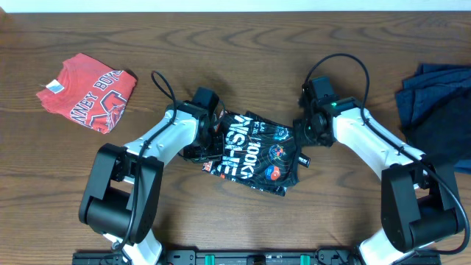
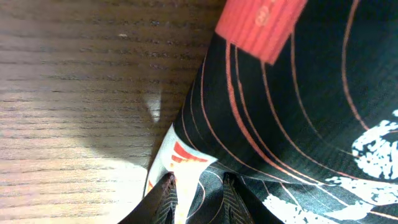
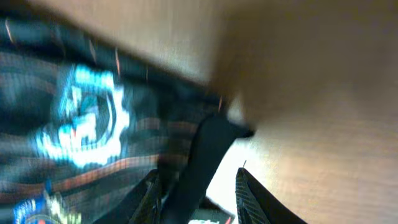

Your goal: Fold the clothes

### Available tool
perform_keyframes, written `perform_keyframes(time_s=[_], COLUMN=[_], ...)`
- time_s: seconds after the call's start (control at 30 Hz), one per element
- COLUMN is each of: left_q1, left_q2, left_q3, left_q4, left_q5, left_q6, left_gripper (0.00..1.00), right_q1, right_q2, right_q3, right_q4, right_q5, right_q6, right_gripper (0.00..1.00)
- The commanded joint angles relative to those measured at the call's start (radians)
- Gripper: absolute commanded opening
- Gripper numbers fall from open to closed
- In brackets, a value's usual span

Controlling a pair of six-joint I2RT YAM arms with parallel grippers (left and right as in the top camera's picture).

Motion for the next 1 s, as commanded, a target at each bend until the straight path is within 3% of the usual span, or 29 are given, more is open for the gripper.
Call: perform_keyframes(time_s=[0.0,0.23,0.57,0.83,0.97], left_q1=[0.001,0.001,0.002,0.002,0.002], left_q2=[0.006,0.006,0.002,0.002,0.002], left_q3=[-0.002,-0.001,0.003,0.003,0.003], left_q4=[-0.008,-0.023,-0.023,-0.024,-0.024], left_q5=[-0.035,-0.063,-0.092,-0.092,-0.091], left_q6=[-0.009,-0.009,-0.009,-0.009,-0.009], left_gripper=[0.28,0.28,0.28,0.28,0.28], right_q1=[-0.008,-0.045,-0.068,-0.066,-0.060], right_q2=[0.002,0.002,0.003,0.003,0.003], right_q3=[-0.003,-0.003,-0.038,-0.141,-0.190], right_q4=[-0.050,-0.125,-0.078,0.074,0.152], right_q5=[-0.051,-0.250,-0.281,-0.433,-0.449], right_q6=[-0.039,-0.127,-0.117,-0.068,0.029], right_gripper=[0.39,0.55,0.77,0.84,0.85])
